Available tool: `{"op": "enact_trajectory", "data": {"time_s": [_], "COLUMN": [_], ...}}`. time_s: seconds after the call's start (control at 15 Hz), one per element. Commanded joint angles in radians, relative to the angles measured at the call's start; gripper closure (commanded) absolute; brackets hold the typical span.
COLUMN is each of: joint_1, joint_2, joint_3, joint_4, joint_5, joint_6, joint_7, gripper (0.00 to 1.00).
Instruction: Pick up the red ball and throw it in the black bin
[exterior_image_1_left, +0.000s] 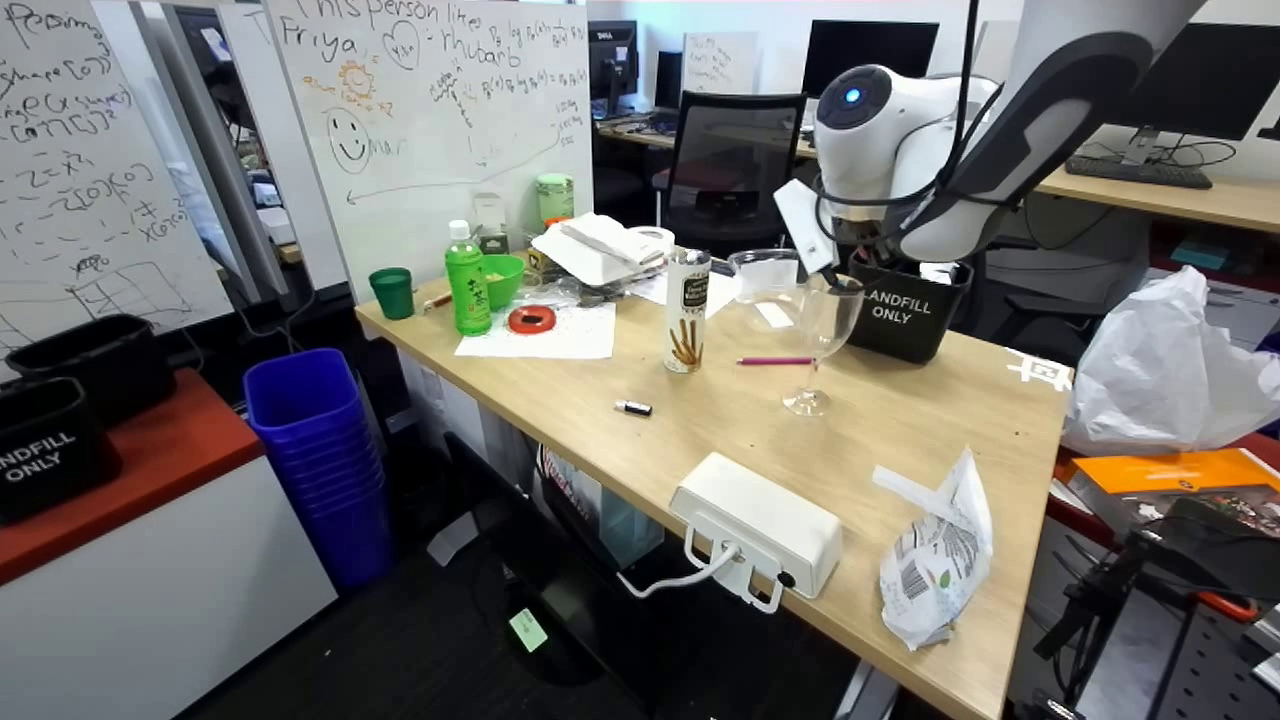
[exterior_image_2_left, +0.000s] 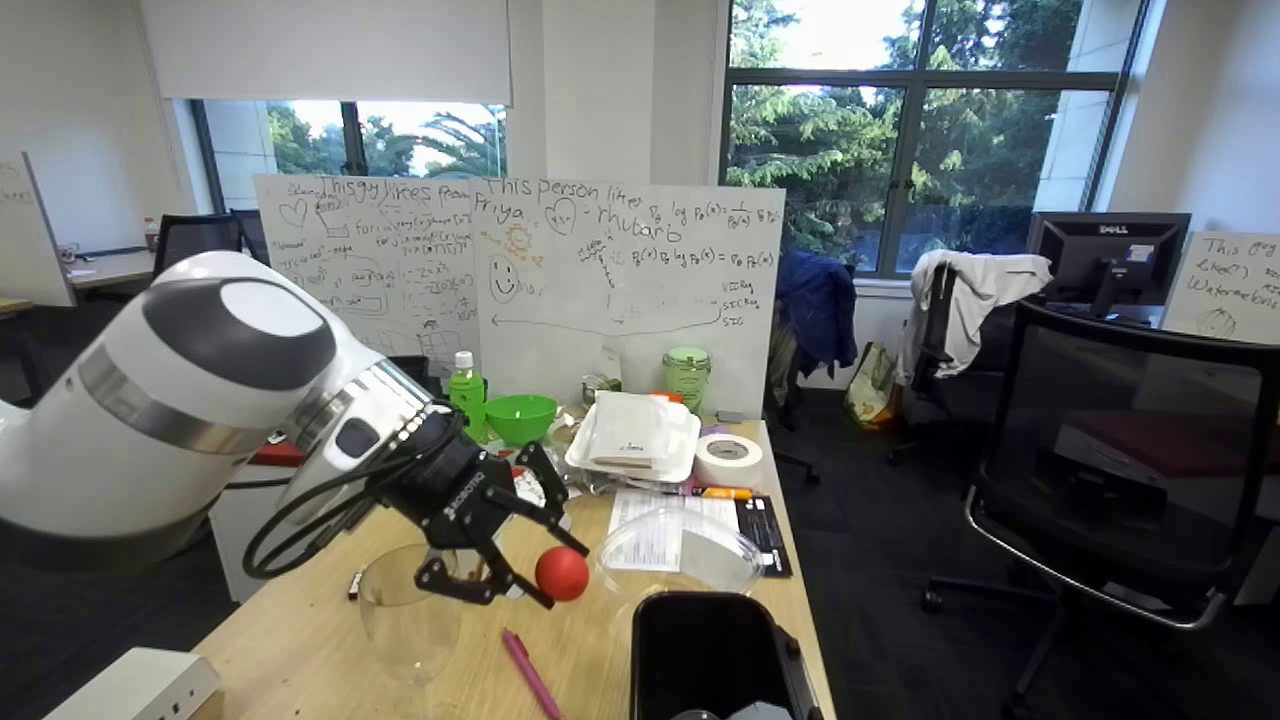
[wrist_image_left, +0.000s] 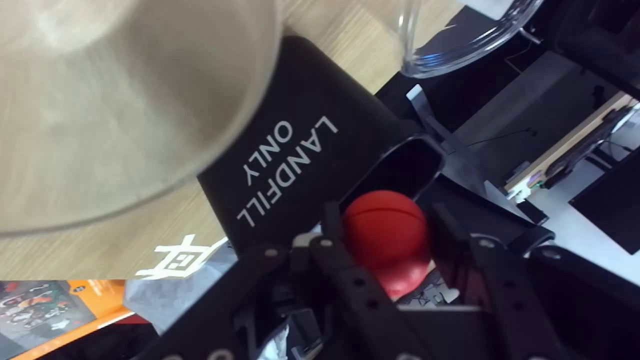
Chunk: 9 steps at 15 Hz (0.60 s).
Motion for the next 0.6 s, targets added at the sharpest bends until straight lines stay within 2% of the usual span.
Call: {"op": "enact_trajectory", "data": {"time_s": [0.0,0.07,0.2,0.53], "joint_1": [-0.104,-0.062,-0.092,-0.093], "joint_2": [-0.039,-0.005,-0.009,-0.015], "joint_3": [0.084,0.046,0.063,0.071], "joint_4": [-0.013,0.002,0.002,0.002], "joint_5": [0.035,0.013,0.014,0.015], "joint_6": [0.044,0.006,0.026,0.029], "joint_7": [-0.012,0.0,0.0,0.0], "gripper": [0.8,0.55,0.55,0.55]}}
